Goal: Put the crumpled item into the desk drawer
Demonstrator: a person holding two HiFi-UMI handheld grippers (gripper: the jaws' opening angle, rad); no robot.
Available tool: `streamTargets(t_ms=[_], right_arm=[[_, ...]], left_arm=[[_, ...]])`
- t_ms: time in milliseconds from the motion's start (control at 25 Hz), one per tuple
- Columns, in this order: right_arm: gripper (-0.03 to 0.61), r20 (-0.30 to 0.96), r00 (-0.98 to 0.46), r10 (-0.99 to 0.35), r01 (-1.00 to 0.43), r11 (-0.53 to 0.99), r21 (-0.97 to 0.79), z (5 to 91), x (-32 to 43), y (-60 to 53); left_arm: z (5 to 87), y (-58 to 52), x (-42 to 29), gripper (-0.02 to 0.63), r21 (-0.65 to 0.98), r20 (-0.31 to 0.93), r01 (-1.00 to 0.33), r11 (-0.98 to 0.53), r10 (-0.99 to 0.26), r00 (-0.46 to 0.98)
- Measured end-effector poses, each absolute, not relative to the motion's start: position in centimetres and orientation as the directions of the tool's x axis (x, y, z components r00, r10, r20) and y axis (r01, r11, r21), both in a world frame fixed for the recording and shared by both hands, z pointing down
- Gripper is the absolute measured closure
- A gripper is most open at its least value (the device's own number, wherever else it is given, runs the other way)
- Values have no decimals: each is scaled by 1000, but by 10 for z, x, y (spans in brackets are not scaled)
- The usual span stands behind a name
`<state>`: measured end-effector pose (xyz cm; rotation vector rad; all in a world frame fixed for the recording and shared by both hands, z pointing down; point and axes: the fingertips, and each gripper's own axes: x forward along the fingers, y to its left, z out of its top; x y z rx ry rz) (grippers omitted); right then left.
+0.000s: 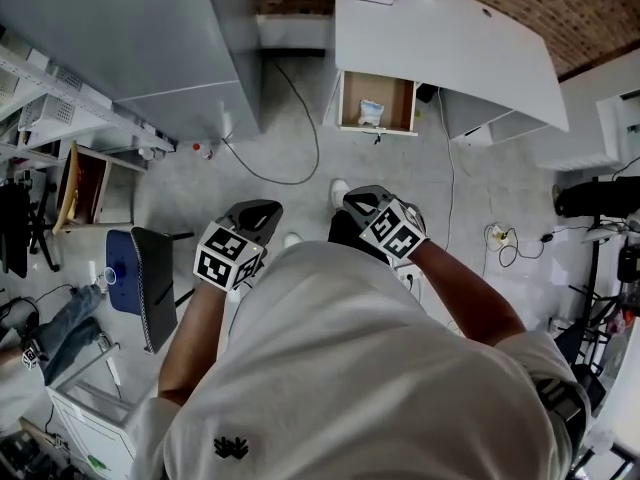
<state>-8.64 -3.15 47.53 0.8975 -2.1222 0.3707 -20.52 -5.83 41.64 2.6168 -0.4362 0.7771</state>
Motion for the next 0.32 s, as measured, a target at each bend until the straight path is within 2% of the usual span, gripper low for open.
streamTargets(t_ms=[320], right_arm=[[550,753,-443,-486,-706,707,41,474,-51,-80]], left_arm=[[417,-101,-175,584,254,584,-398,-882,-188,790]])
